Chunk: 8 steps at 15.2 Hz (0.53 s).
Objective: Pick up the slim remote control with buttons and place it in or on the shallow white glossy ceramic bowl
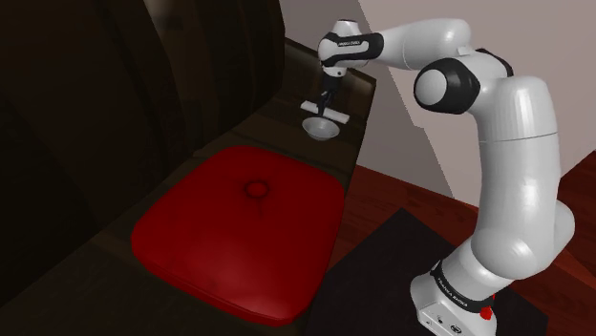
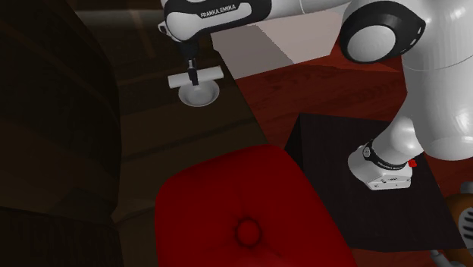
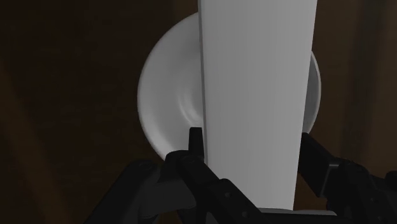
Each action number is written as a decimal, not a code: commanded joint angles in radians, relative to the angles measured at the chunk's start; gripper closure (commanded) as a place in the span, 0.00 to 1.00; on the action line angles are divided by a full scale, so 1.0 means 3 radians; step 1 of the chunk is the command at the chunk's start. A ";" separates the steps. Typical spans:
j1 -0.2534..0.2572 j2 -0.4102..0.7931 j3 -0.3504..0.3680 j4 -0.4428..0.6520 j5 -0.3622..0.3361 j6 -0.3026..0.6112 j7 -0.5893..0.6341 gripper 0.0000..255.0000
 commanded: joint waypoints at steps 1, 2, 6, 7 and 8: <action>-0.0001 0.0028 0.0003 -0.0040 0.0004 0.0070 -0.0006 1.00; 0.0000 0.0040 0.0004 -0.0066 0.0006 0.0108 -0.0007 1.00; 0.0001 0.0094 0.0009 -0.0157 0.0014 0.0252 -0.0014 1.00; 0.0001 0.0111 0.0010 -0.0175 0.0016 0.0287 -0.0016 1.00; 0.0001 0.0127 0.0012 -0.0194 0.0018 0.0321 -0.0017 1.00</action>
